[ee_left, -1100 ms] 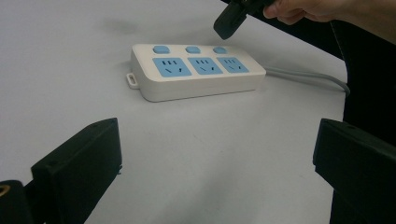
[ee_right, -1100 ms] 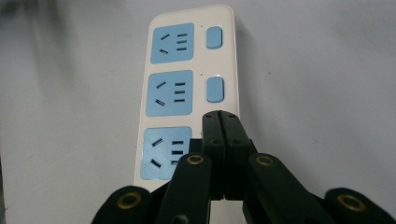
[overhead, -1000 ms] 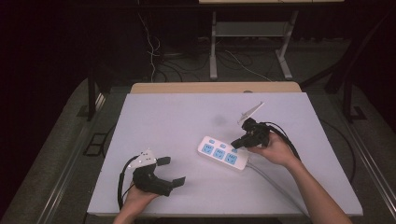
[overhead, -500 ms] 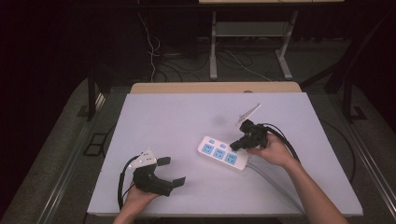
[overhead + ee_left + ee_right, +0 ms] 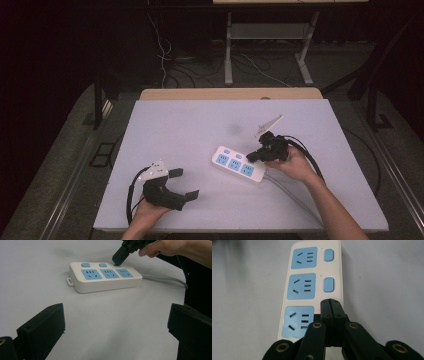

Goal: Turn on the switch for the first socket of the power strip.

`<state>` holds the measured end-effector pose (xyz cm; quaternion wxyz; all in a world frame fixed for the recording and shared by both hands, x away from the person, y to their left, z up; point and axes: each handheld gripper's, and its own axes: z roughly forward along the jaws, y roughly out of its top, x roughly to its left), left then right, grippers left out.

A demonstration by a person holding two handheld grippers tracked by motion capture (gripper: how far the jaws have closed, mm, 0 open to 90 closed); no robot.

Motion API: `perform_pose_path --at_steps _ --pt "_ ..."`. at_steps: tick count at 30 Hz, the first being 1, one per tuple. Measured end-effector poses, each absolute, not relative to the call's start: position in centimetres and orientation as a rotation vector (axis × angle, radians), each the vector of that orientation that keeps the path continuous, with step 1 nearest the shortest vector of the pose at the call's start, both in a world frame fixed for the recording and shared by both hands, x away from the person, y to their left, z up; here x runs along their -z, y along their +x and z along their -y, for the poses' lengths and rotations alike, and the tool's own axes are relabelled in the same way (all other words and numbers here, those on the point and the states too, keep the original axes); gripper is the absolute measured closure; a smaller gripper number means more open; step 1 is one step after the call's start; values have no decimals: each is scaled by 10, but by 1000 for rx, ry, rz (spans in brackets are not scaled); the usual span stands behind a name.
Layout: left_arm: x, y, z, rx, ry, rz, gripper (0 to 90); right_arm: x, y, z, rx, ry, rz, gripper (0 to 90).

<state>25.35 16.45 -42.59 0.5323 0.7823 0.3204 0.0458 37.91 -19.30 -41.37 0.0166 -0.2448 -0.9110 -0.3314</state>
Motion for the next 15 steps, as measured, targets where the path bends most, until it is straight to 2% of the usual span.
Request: perform_pose_path --at_steps 15 --pt "426 254 -164 -110 1872 -759 0 416 375 193 1042 -748 2863 900"
